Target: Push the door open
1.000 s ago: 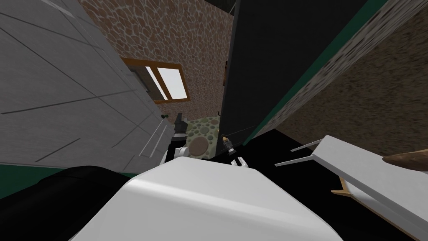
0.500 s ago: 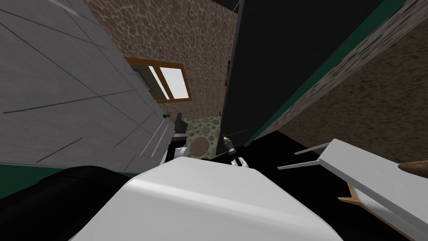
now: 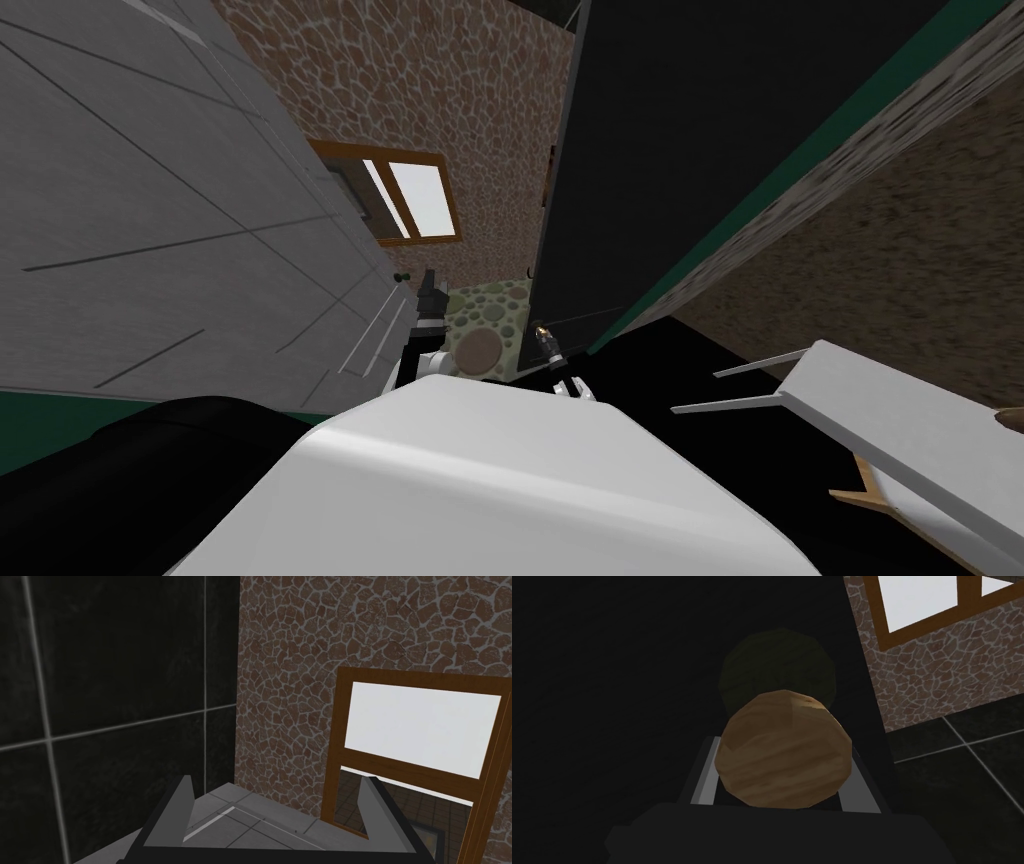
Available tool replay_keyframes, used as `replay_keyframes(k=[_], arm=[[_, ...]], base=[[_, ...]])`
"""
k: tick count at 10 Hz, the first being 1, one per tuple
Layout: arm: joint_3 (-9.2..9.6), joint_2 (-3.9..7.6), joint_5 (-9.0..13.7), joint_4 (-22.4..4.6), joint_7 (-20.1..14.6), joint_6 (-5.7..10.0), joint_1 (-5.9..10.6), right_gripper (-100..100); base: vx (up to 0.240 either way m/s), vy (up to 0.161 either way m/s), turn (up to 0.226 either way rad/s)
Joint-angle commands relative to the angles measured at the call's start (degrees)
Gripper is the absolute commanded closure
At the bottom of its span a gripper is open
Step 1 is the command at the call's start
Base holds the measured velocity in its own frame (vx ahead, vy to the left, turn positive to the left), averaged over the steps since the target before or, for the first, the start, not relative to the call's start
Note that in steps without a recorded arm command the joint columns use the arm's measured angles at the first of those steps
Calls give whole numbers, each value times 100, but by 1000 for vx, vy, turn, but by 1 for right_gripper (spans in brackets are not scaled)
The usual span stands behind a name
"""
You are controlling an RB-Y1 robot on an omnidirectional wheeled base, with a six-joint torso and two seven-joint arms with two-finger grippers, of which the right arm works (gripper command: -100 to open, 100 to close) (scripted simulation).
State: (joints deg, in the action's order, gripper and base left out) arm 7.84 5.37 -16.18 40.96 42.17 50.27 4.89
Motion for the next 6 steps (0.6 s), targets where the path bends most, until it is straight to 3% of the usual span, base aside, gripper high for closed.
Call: replay_keyframes(k=[1, 6], arm=[[-33, 23, 131, 10, -286, 15, 24, 100], [-60, 36, 466, 45, -980, -3, -7, 100]], base=[[33, 18, 43], [41, 21, 51]])
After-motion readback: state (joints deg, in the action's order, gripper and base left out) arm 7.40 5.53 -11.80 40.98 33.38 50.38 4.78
